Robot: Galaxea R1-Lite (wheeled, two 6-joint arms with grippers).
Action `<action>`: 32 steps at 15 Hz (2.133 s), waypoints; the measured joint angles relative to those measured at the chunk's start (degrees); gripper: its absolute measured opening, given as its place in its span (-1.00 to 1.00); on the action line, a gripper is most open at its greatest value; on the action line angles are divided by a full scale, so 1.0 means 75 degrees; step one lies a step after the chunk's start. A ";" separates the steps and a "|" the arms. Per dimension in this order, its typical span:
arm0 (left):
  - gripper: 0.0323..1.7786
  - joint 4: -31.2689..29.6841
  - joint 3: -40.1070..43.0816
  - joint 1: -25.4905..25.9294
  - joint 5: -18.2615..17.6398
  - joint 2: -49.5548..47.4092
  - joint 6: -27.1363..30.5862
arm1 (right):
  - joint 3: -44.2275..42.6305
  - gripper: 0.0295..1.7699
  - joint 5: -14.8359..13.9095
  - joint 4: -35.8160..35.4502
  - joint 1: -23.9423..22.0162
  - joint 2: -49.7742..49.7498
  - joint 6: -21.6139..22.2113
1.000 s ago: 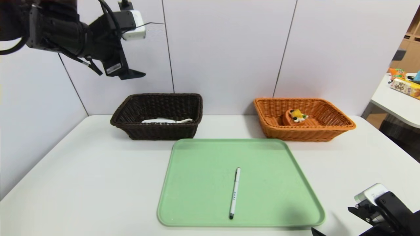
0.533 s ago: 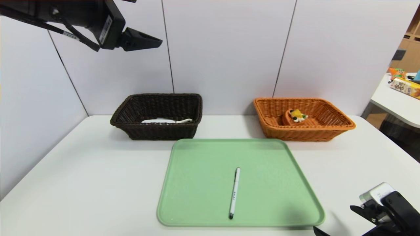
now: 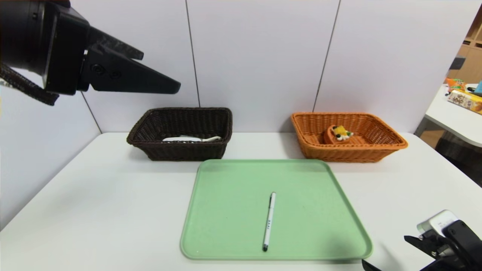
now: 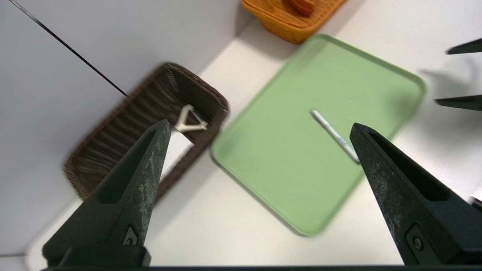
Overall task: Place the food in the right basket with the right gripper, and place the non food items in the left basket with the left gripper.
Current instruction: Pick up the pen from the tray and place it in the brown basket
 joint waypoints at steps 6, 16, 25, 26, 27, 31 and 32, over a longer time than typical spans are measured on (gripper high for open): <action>0.90 0.0297 0.1092 -0.1897 0.1653 -0.0262 -0.3103 | 0.0010 0.92 -0.0023 0.0023 0.0000 -0.0111 -0.0015; 0.90 0.0320 0.2016 -0.2942 0.1962 0.1174 -0.6232 | -0.0143 0.92 -0.0151 -0.0021 -0.0023 -0.0206 -0.0104; 0.90 -0.0530 0.2713 -0.3027 0.1484 0.2466 -0.6757 | -0.0192 0.92 -0.0177 -0.0036 -0.0047 -0.0492 -0.0254; 0.90 -0.0655 0.2794 -0.3040 0.1484 0.2610 -0.6789 | -0.0189 0.92 -0.0177 -0.0024 -0.0052 -0.0545 -0.0343; 0.90 -0.0684 0.2817 -0.3041 0.1484 0.2775 -0.6838 | -0.0180 0.92 -0.0180 -0.0013 -0.0052 -0.0585 -0.0384; 0.90 -0.0658 0.2389 -0.3048 0.1520 0.3625 -0.6945 | -0.0148 0.92 -0.0189 0.0034 -0.0062 -0.0723 -0.0452; 0.90 -0.0574 0.2144 -0.3048 0.1534 0.3829 -0.7002 | -0.0143 0.92 -0.0192 0.0037 -0.0067 -0.0769 -0.0489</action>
